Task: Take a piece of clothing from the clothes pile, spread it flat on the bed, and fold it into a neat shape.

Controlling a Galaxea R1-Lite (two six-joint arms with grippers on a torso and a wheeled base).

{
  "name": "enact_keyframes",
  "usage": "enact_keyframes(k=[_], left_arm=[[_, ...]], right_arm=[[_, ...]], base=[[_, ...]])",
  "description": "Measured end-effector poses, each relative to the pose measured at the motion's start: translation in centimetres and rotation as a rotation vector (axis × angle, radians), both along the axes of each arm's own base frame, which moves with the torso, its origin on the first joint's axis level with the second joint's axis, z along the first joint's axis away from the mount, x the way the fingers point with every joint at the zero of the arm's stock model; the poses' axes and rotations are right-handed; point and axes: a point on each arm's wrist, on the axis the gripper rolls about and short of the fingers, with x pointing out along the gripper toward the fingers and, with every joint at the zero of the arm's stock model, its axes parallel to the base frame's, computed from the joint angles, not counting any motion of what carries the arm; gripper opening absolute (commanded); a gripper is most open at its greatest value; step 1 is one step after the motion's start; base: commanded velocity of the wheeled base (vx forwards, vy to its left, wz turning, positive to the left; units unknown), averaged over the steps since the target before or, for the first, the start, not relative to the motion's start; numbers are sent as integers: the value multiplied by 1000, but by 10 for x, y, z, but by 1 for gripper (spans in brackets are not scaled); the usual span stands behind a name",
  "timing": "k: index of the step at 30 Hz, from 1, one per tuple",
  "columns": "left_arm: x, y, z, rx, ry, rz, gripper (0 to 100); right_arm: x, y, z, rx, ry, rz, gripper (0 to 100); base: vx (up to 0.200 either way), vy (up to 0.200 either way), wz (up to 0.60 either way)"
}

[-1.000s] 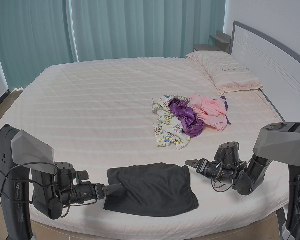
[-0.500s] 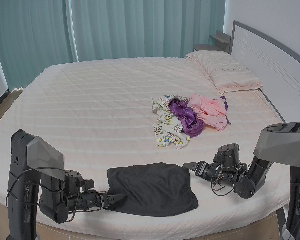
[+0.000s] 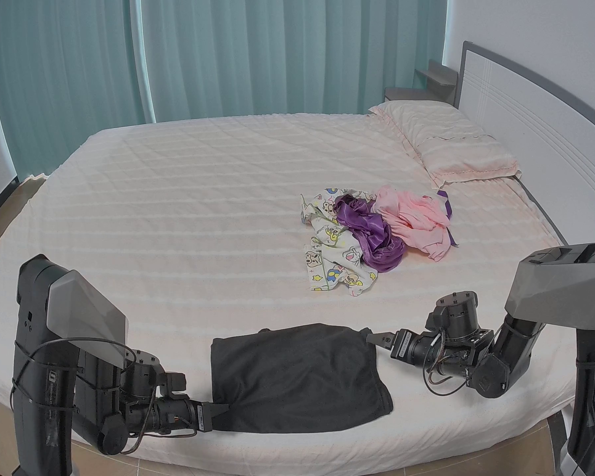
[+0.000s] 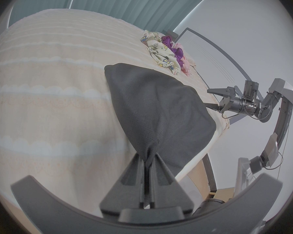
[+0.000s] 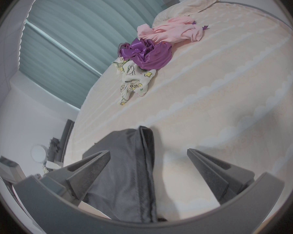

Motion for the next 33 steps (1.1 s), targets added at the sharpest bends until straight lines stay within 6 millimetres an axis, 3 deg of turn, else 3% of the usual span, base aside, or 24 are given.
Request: enact_keyframes(k=[16,17,23,33], left_arm=[[-6,-3,5,-1,2,-19,0],[-6,-3,5,-1,3,-19,0],[-3,-4,2,-4,4,-15,0],[-5,-3,1,2,16,-11,0]], right_arm=[[-45,-14,-15,-95,61,319,100],[-47,-13,-15,-96,61,332,0],[-60,-5,-22,-133,68,419,0],[-78,-14,-22,-175,109,455,0]], base=[[0,0,0],[0,0,0],[0,0,0],[0,0,0]])
